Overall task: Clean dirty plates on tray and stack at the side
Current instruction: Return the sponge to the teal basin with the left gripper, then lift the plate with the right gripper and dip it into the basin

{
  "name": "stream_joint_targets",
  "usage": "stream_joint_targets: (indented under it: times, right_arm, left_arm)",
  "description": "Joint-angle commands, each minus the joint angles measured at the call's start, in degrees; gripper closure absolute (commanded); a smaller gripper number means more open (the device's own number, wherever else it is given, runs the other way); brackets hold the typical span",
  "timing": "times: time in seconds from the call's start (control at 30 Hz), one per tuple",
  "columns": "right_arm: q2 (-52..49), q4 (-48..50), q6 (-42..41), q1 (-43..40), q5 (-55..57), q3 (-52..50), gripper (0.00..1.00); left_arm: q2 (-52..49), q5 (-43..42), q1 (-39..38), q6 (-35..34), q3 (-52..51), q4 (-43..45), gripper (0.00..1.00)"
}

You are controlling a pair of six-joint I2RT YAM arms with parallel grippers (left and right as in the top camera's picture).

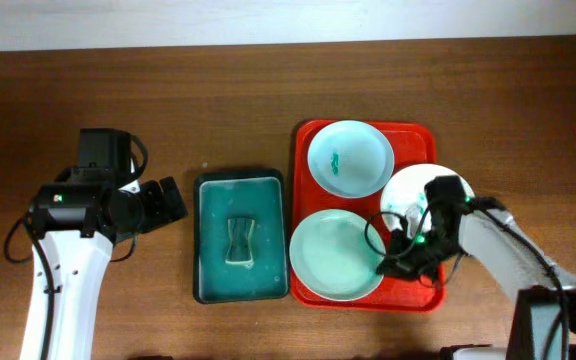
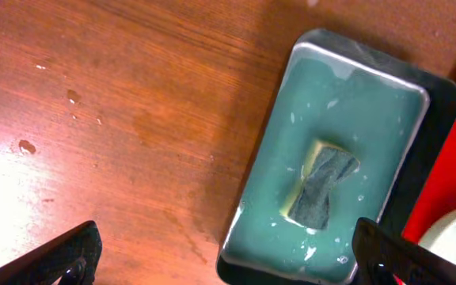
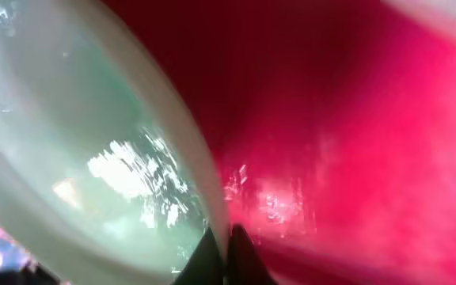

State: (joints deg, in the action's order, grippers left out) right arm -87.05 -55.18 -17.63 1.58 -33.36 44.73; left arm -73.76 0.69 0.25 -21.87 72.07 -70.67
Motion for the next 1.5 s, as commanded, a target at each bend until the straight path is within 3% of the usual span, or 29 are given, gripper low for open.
stream_joint_targets:
  times: [0.0,0.13,0.33,0.43,0.57,0.77,1.23,1.47]
  right_arm:
    - [1.77,-9.66,2.47,0.74,6.86,12.46,0.96]
    - [1.84,-14.62,3.08,7.48,8.81,22.93,0.96]
    - [-0.28,2.03,-12.09,29.03,26.47,23.1,0.96]
    - [-1.64,11.17,-12.9,34.42,34.99,23.1,0.96]
    - [-1.57,17.16,-12.87,38.18,44.41,23.34,0.96]
    - [-1.05,16.74,-3.56,46.21,59.89,28.06,0.96]
    - [-0.74,15.08,0.96,61.66,87.91,30.23,0.96]
    - [-0.74,14.95,2.43,61.79,88.52,30.23,0.96]
  left_arm:
    - [0.22,0.59,0.35,1.16,0.96,0.02,0.0]
    - [0.22,0.59,0.35,1.16,0.96,0.02,0.01]
    - [0.22,0.59,0.35,1.16,0.96,0.02,0.01]
    - [0.22,0.59,0.35,1.16,0.96,0.02,0.0]
    - [0.22,0.59,0.35,1.16,0.96,0.02,0.01]
    - [0.22,0.59,0.35,1.16,0.96,0.02,0.01]
    - [0.22,0.59,0.35,1.16,0.96,0.02,0.01]
    - [0.22,0.59,0.35,1.16,0.96,0.02,0.01]
